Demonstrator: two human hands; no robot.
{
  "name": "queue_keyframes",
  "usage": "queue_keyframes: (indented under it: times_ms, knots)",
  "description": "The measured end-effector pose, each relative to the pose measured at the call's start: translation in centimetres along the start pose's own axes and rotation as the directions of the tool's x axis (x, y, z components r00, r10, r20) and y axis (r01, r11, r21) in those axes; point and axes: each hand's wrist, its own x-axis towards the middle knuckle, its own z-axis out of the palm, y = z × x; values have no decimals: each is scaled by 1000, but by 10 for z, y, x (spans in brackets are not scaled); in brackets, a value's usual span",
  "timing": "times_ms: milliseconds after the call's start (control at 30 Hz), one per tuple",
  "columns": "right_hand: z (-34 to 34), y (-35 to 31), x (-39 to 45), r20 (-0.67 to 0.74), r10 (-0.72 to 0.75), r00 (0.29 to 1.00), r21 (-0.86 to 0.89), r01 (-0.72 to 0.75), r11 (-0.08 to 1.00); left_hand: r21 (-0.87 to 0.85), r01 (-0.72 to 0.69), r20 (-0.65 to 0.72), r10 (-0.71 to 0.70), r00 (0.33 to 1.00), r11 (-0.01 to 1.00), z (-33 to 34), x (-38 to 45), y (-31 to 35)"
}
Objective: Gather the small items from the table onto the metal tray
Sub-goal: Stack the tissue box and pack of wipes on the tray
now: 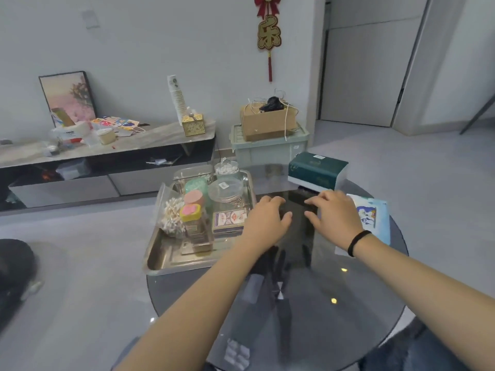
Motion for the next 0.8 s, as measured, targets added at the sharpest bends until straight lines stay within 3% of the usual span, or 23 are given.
queue_keyframes:
  times_ms: [100, 233, 300, 367, 467, 533, 600, 667, 733, 800]
  knots:
    - [-3, 29, 1, 131, 250, 959, -302, -202, 932, -1, -5, 62, 5, 998, 1000, 19, 29, 19]
    - [3, 55, 11, 372, 444, 815, -248, -374, 894, -31, -4, 99, 7, 995, 1000, 42, 68, 40]
    - [6, 61, 17, 419, 427, 801, -211, -371, 904, -33, -19, 84, 22, 996, 999, 50, 89, 46]
    - [10, 68, 22, 423, 332, 843, -189, -276, 942, 6, -43, 54, 43, 998, 999, 53, 110, 44]
    - [12, 85, 27, 429, 40, 902, 22, -55, 998, 135, -103, 51, 97, 994, 985, 54, 143, 36]
    - [8, 93, 27, 414, -79, 907, 193, -3, 981, 239, -162, 112, 139, 984, 957, 52, 163, 31]
    - [6, 96, 23, 389, -52, 920, 201, -30, 979, 319, -226, 210, 164, 964, 920, 50, 181, 26]
    - [8, 96, 18, 350, 82, 933, 85, -119, 989, 349, -283, 295, 182, 938, 893, 52, 196, 21]
    - [8, 98, 17, 358, 185, 915, 29, -209, 977, 423, -339, 306, 220, 926, 840, 56, 208, 19]
    - [8, 99, 18, 401, 158, 902, 55, -196, 979, 574, -373, 254, 275, 927, 729, 55, 215, 24]
